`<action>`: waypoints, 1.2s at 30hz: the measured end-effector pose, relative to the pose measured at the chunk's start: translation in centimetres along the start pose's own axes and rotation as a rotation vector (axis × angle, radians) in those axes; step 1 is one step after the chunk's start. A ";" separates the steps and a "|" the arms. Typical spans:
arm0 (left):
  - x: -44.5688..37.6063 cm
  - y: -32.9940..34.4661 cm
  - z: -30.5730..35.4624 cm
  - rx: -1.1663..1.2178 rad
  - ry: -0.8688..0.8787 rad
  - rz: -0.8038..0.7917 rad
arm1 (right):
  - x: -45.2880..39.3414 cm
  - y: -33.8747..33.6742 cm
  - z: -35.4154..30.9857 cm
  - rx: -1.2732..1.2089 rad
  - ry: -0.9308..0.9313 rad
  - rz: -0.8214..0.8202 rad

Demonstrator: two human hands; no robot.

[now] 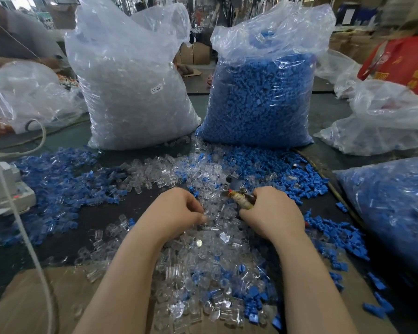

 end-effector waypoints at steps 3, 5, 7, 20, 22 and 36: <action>0.1 0.1 0.0 0.025 0.007 0.026 | -0.1 -0.2 0.0 -0.060 -0.012 0.061; 0.2 0.1 0.0 0.016 0.021 0.037 | -0.1 -0.4 0.0 -0.126 -0.010 0.094; 0.2 0.2 0.1 -0.003 0.038 0.041 | -0.1 -0.5 -0.2 -0.210 -0.008 0.126; 0.4 -0.1 1.8 1.097 -0.185 0.005 | 0.0 -1.1 -0.6 -0.847 -0.027 0.233; 0.5 -0.3 2.0 1.257 -0.226 -0.026 | 0.2 -1.2 -0.8 -0.896 -0.054 0.219; 0.5 -0.4 2.3 1.376 -0.235 -0.004 | 0.4 -1.1 -1.9 -1.015 -0.150 0.180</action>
Point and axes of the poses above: each hand's wrist, its own x-axis away from the middle knuckle, its own y-axis out of the palm, z = x × y, the point moved 1 cm from there along -x, towards the middle knuckle, and after that the axes turned 7 degrees about z, right-handed, at the moved point
